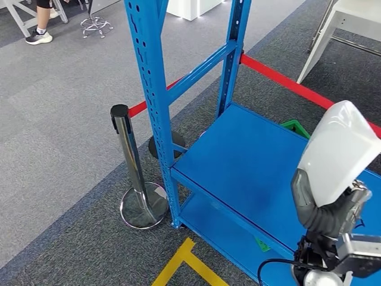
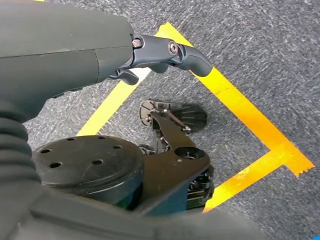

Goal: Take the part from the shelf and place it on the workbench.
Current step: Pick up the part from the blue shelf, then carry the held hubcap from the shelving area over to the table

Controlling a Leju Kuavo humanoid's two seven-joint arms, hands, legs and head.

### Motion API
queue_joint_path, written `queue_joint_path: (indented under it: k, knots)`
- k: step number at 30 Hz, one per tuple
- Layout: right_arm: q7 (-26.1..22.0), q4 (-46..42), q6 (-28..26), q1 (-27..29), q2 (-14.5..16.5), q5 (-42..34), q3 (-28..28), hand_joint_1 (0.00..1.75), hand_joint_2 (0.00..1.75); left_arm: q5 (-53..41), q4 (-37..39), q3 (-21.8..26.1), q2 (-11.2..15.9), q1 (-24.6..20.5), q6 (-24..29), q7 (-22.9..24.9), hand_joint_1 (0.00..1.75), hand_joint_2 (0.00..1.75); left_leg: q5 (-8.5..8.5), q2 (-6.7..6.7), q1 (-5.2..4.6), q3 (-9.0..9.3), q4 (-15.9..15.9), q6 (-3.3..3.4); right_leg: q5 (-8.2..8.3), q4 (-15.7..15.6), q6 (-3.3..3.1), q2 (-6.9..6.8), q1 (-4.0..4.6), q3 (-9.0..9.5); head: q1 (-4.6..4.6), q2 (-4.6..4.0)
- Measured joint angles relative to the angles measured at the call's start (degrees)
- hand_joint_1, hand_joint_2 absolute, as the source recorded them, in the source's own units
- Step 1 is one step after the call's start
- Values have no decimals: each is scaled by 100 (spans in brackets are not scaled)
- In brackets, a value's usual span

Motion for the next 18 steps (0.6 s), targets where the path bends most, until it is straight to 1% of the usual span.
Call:
queue_joint_path:
  k: [4, 7, 13, 18]
  knots:
    - [-173, -320, -259, 178, 28, 292, 151, 175, 175, 0, 0, 0, 1, 7, -1, -73, 0, 175, 0, 0, 0, 1, 0, 0, 0, 0, 0, 0, 0, 0, 0, 0]
    - [-145, -457, -355, 232, 32, 345, 298, 175, 175, 0, 0, 8, 1, 7, 10, -76, 0, 175, 0, 0, 0, 2, 0, 0, 0, 0, 0, 2, 0, 0, 1, 0]
    - [27, -495, -206, 222, 32, -213, 511, 175, 175, 0, 0, 83, 7, 7, 75, -7, 0, 175, 0, 0, 0, 5, 0, 0, 0, 0, 0, 1, 0, 3, 1, 0]
    - [-8, -489, -94, 218, 32, -535, 606, 175, 175, 0, -10, 132, 42, 10, 178, 83, 0, 175, 0, 0, 0, 4, 0, 0, 0, 0, 0, 1, 0, 3, -1, 1]
